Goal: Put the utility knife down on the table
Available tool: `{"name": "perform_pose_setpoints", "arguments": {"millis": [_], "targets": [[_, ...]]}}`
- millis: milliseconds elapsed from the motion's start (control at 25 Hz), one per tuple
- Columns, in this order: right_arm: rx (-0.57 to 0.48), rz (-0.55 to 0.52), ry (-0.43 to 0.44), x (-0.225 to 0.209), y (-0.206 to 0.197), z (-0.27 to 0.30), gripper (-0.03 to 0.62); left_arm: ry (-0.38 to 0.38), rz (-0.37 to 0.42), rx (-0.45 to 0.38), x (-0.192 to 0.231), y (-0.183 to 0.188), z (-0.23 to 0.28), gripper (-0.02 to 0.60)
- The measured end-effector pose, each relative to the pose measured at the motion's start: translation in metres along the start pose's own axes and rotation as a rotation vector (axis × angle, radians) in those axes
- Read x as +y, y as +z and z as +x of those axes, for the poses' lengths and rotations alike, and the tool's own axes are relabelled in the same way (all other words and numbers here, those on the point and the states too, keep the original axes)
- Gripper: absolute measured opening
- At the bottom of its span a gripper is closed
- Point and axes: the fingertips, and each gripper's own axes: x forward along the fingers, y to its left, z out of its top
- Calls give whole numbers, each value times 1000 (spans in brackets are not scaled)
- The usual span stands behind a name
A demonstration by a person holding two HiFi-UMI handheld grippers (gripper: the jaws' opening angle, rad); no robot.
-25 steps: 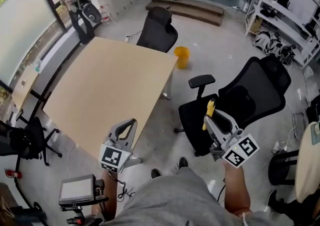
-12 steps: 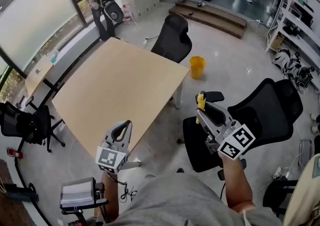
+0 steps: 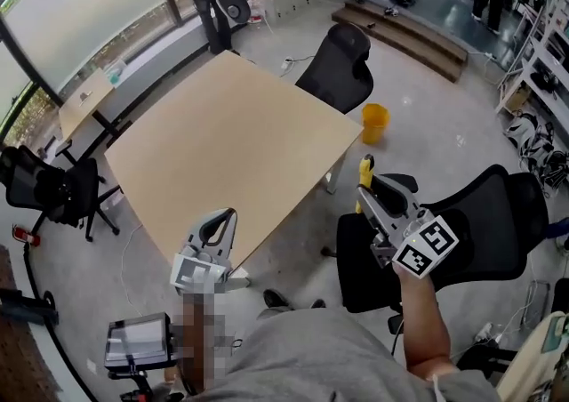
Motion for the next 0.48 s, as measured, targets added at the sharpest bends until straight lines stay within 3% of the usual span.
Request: {"name": "perform_pose_setpoints", "arguments": {"millis": [240,480], "targets": [[16,2,10,3,21,26,120,-9,-6,-22,20,25,13,6],[43,-17,48,24,3,101,120,-10,-3,-26,76,3,9,6]]}}
